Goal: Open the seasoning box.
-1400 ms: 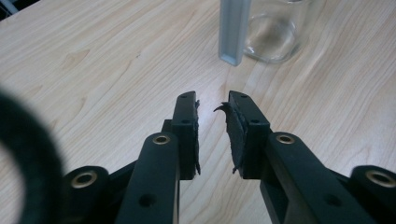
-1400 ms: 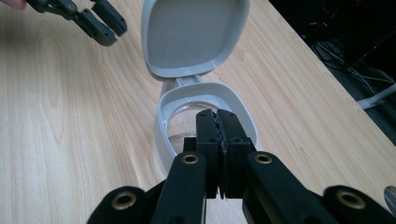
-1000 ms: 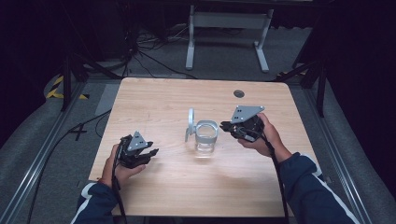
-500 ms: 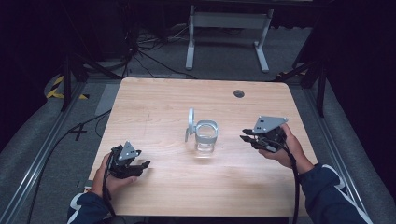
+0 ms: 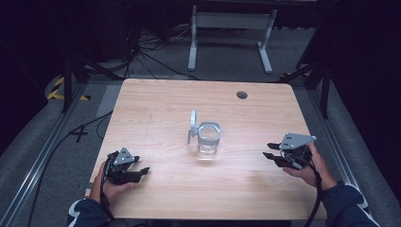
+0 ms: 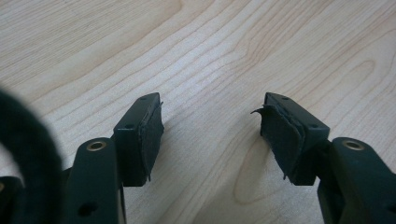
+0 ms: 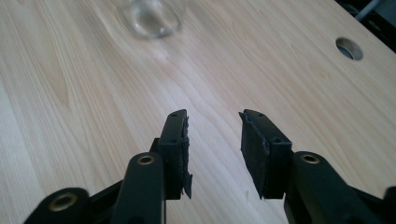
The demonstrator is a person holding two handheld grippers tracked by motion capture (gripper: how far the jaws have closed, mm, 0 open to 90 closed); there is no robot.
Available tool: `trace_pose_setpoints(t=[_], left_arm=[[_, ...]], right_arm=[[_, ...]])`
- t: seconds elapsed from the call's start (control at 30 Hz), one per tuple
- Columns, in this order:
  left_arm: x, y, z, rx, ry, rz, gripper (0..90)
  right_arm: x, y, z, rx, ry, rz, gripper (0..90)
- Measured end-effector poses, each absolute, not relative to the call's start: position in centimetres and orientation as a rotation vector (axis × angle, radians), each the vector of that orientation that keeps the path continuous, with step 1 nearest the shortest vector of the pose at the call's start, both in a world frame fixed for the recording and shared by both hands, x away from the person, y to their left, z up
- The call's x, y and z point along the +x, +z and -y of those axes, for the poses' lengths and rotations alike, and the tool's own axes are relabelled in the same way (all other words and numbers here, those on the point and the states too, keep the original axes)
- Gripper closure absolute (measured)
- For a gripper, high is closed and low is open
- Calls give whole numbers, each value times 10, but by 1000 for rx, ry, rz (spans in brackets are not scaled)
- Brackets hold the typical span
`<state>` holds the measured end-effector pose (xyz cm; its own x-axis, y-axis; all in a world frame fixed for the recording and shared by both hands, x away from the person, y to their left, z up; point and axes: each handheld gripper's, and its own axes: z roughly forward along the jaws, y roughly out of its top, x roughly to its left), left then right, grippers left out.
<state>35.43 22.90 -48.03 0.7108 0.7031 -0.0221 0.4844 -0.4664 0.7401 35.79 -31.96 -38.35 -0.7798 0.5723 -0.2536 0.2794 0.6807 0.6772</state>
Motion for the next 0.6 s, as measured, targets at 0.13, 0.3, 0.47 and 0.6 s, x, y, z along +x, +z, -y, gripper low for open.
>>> trace_pose_setpoints(t=[0.13, 0.3, 0.47, 0.6], left_arm=[[354, -480, -229, 2166, 364, -898, 371], [353, -480, -229, 2164, 365, -904, 369], [353, -480, -229, 2162, 364, -908, 369], [353, -480, -229, 2167, 371, -905, 368]], right_arm=[[349, -396, 339, 705, 894, -2425, 544], [338, -415, 361, 781, 877, -2380, 459], [326, -429, 383, 860, 893, -2343, 393], [316, -443, 402, 936, 902, -2328, 346]])
